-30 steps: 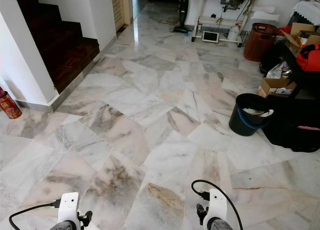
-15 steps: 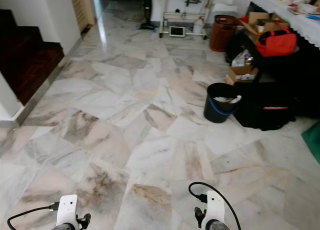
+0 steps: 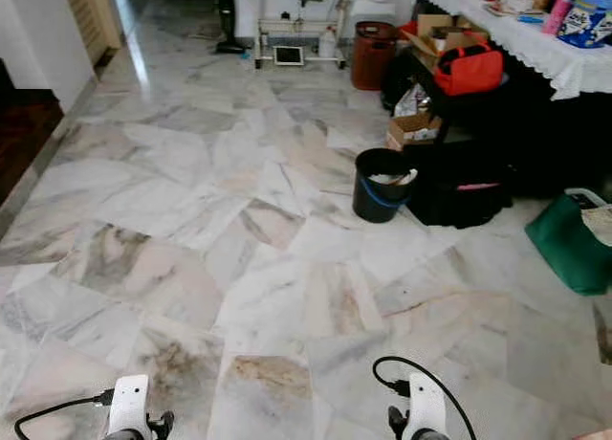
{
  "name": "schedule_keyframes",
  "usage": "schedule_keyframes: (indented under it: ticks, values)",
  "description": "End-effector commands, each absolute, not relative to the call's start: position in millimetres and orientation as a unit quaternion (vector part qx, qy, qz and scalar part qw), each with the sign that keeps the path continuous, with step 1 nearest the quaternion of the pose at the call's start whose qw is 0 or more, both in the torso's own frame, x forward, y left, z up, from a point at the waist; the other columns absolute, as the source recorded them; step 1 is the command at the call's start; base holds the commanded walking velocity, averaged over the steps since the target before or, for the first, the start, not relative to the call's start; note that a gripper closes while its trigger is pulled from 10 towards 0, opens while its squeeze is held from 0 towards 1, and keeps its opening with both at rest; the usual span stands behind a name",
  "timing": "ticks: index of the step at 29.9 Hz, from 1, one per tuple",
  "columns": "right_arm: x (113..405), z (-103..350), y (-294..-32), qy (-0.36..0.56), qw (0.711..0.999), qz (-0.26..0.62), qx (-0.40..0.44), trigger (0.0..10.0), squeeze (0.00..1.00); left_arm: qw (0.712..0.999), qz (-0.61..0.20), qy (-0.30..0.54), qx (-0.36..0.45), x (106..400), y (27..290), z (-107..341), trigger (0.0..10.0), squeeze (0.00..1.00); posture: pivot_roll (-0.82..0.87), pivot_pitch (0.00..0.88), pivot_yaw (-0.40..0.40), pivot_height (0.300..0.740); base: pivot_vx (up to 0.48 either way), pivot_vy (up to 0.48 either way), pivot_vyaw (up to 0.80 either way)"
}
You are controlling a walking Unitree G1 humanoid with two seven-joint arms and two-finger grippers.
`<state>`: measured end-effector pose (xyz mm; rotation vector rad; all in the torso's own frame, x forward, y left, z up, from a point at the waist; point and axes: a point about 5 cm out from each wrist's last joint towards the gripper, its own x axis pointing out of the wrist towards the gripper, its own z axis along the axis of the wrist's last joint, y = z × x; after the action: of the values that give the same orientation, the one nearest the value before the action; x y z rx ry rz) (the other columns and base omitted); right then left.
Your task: Setting the table
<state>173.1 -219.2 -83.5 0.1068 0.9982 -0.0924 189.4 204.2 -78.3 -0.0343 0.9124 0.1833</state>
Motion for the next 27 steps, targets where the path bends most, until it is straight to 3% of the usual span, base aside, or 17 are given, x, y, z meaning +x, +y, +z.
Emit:
schedule_keyframes:
  ticks: [1, 5, 27]
  values:
    - [168, -85, -222, 0.488, 0.870, -0.047, 0.049, 10.0, 0.00, 0.885, 0.098, 0.454, -0.025, 182, 205, -82, 10.0, 0.00, 0.06, 0.000, -0.066, 0.740, 0.000, 0.480, -0.67]
    - [166, -86, -221, 0.490, 0.869, -0.047, 0.050, 10.0, 0.00, 0.887, 0.096, 0.452, -0.023, 182, 206, -82, 10.0, 0.00, 0.06, 0.000, -0.060, 0.740, 0.000, 0.403, -0.67]
    - [170, -89, -199, 0.494, 0.867, -0.041, 0.052, 10.0, 0.00, 0.885, 0.071, 0.460, 0.001, 178, 204, -84, 10.0, 0.00, 0.05, 0.000, -0.045, 0.740, 0.000, 0.000, -0.67]
